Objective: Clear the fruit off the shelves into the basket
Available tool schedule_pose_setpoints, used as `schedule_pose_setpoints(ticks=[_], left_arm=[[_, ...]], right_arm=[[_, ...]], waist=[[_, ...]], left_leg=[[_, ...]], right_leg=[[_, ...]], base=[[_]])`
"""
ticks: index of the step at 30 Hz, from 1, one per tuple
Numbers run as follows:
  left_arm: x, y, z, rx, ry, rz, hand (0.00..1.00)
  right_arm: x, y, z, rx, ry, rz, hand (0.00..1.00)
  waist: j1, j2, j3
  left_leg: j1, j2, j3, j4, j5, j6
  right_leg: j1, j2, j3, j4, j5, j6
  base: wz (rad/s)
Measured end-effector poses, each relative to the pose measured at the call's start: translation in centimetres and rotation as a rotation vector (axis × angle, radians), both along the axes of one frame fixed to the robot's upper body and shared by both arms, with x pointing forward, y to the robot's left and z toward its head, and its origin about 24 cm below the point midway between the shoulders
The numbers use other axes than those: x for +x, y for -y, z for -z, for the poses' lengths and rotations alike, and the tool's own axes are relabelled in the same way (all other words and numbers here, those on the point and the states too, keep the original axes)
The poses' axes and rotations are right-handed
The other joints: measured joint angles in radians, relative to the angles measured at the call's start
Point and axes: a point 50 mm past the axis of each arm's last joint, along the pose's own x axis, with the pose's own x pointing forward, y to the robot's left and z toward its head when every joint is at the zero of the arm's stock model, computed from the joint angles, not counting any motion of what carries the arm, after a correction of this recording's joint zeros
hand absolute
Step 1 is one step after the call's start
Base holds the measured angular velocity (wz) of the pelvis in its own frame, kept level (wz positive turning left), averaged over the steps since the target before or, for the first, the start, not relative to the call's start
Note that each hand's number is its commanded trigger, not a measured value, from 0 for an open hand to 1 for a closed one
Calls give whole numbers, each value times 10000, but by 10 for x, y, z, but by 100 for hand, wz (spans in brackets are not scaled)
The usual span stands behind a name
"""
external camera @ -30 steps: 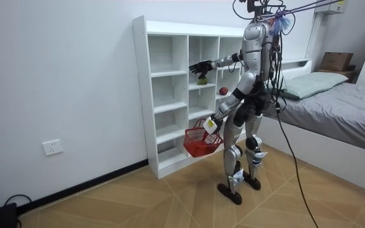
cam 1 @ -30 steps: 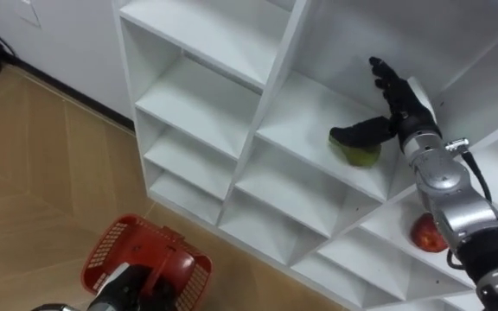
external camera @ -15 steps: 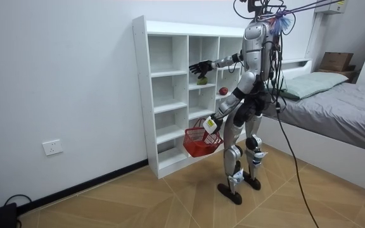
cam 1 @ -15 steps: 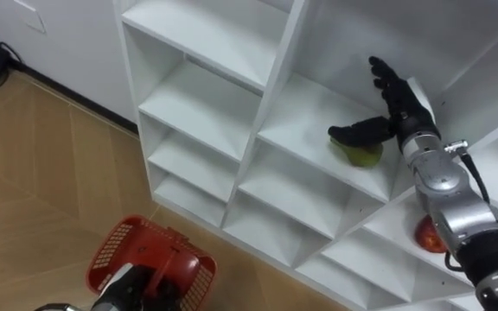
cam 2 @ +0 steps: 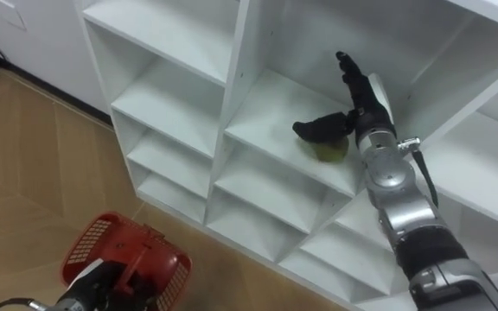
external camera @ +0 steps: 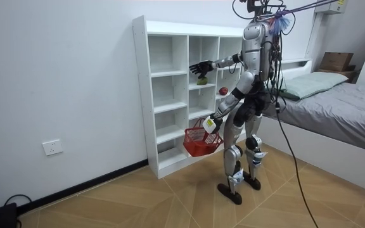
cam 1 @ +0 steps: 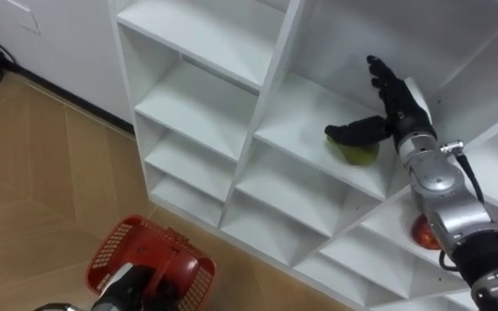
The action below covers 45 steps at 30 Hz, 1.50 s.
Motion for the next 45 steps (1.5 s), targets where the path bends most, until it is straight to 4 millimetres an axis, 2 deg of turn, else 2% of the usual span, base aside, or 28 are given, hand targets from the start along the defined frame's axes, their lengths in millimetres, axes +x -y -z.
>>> schedule_pose_setpoints(ticks=[3,8,16,23,45], left_arm=[[0,0,0,6,0,-3,100],[0,0,0,40,58,-37,100],[0,0,0,38,81,-38,100],[2,0,-1,122,336,-78,100],[2,4,-1,-21,491,-22,100]], right_arm=[[-1,0,2,-7,-58,19,0],[-14,3,19,-17,-503,137,0],[-16,2,22,-87,-576,57,0],[-27,-2,34,-118,-958,-480,0],[-30,0,40,-112,-1167,-551,0]], waist=[[-1,-9,1],[-87,-33,7],[-83,-34,6],[-74,-41,2],[-12,-113,-6]], left_leg=[[2,11,3,3,3,3],[-22,5,1,19,3,2],[-9,4,2,3,3,3],[-4,19,12,-28,11,16],[-8,4,25,-48,28,44]], right_leg=[[-1,-1,-34,-2,1,2],[-12,8,-49,-13,3,4],[-4,9,-1,-25,11,17],[-20,-13,24,-23,14,21],[-31,-41,29,-19,29,47]], base=[[0],[0],[0],[0],[0]])
